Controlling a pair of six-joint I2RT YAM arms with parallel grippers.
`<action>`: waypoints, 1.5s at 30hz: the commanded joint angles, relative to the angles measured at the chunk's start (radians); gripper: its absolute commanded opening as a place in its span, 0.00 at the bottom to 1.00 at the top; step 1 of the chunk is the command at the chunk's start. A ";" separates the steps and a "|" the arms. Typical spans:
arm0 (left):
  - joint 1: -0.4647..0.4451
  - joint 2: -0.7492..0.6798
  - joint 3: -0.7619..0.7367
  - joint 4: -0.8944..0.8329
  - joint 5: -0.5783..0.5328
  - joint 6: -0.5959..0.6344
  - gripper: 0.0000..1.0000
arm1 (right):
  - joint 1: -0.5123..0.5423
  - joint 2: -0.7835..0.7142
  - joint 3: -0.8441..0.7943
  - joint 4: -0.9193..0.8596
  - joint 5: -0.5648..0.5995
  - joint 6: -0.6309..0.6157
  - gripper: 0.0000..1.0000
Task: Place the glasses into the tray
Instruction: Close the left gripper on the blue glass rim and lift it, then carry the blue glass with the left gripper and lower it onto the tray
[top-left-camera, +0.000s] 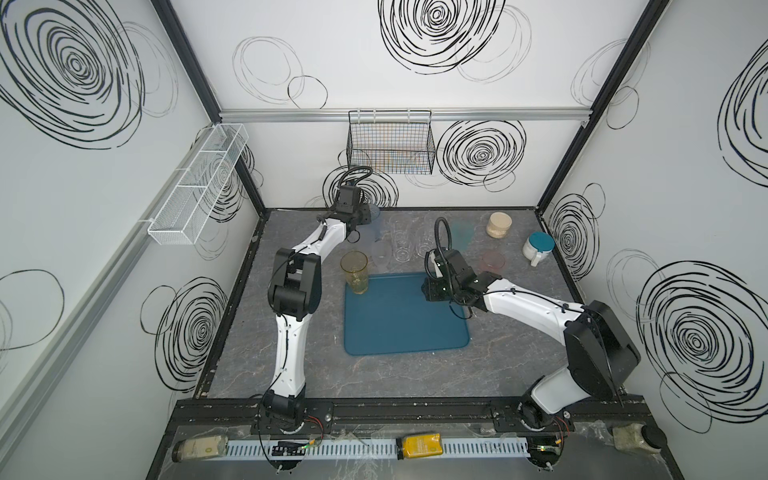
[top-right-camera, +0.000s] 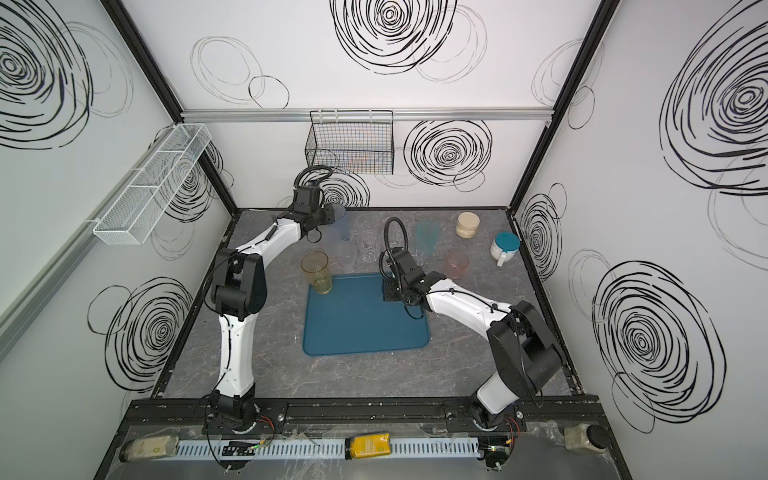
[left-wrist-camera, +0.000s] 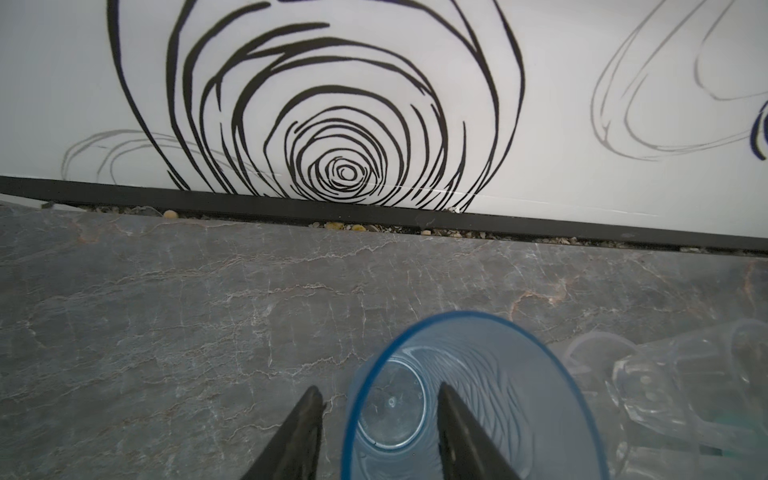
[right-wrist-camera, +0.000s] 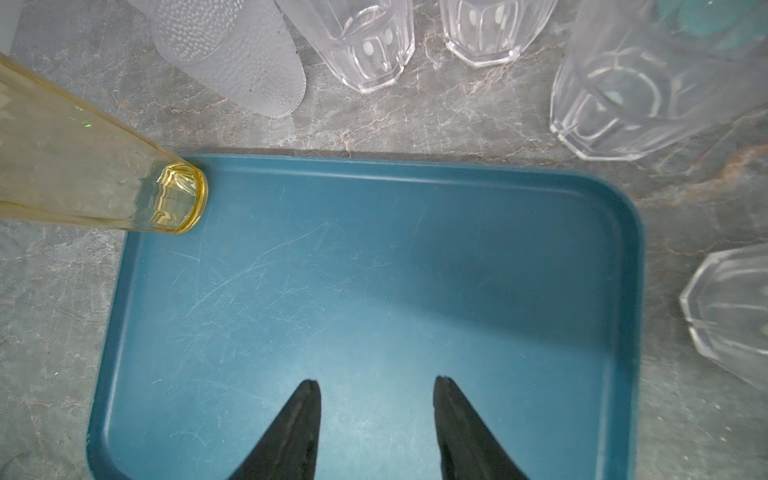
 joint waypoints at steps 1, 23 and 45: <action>-0.014 0.008 0.032 0.019 -0.032 0.006 0.43 | 0.005 -0.006 -0.011 0.011 0.017 0.012 0.49; 0.020 -0.201 -0.135 0.116 -0.029 -0.102 0.04 | 0.057 -0.001 0.012 -0.022 0.052 0.030 0.50; 0.149 -0.724 -0.532 0.134 -0.102 -0.096 0.00 | 0.113 -0.046 0.031 -0.073 0.126 0.062 0.50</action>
